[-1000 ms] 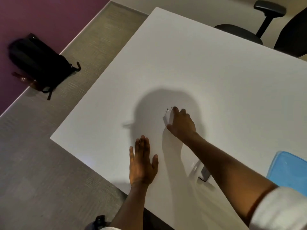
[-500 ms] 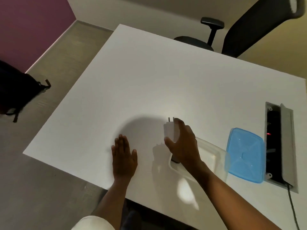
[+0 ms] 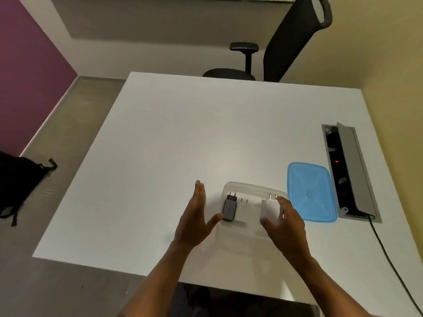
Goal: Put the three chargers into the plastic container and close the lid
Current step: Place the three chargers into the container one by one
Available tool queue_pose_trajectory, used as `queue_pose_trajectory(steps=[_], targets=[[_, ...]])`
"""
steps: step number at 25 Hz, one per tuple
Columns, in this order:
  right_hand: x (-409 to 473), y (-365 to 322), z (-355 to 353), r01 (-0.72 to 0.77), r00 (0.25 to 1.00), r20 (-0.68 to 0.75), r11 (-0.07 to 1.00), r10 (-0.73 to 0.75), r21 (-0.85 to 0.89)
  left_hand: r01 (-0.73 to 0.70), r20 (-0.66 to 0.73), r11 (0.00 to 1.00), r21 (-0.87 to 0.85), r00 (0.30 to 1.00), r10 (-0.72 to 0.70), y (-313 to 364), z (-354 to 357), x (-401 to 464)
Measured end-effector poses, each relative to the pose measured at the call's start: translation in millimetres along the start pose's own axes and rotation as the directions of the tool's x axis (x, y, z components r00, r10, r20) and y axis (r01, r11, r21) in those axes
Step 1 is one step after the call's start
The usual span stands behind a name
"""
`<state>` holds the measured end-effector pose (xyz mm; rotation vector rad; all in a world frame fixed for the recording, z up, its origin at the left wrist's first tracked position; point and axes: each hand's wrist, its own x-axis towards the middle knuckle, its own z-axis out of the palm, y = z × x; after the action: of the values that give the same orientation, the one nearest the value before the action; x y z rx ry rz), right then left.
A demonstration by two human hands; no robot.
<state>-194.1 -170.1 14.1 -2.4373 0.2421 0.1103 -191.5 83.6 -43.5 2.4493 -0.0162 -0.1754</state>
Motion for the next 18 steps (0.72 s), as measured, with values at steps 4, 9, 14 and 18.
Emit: queue_pose_trajectory(steps=[4,9,14,18], targets=[[2.4,5.4,10.0,-0.062,0.998,-0.031,0.998,0.063,0.027,-0.115,0.228,0.988,0.101,0.970,0.090,37.8,-7.3,15.0],[8.0,9.7,24.1,-0.126,0.990,0.058,0.991,0.128,-0.040,-0.179,0.362,0.941,0.288,0.930,0.065,51.4,-7.0,25.2],[12.0,8.9,38.0,-0.149,0.975,0.144,0.979,0.168,-0.137,-0.235,0.410,0.897,0.374,0.910,0.068,51.7,-0.3,30.3],[21.2,13.2,45.1,-0.200,0.963,0.153,0.968,0.223,-0.152,-0.201,0.398,0.931,0.305,0.915,0.067,55.2,0.3,27.3]])
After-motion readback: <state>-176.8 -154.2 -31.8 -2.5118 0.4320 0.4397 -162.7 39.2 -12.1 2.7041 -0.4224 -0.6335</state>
